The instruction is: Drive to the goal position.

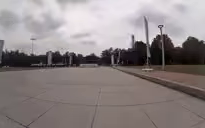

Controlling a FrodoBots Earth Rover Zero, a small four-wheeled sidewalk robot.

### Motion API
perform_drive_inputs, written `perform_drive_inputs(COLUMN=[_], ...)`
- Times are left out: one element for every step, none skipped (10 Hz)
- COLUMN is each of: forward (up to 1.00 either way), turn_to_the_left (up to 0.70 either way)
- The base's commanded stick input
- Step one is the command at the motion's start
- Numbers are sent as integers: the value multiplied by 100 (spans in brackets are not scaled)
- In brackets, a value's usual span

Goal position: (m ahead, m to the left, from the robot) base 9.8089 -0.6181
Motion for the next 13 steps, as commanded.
perform_drive_inputs(forward=[60, 60, 60, 60, 60, 60, 60, 60, 60, 60, 60, 60, 60], turn_to_the_left=[0, 0, 0, 0, 0, 0, 0, 0, 0, 0, 0, 0, 0])
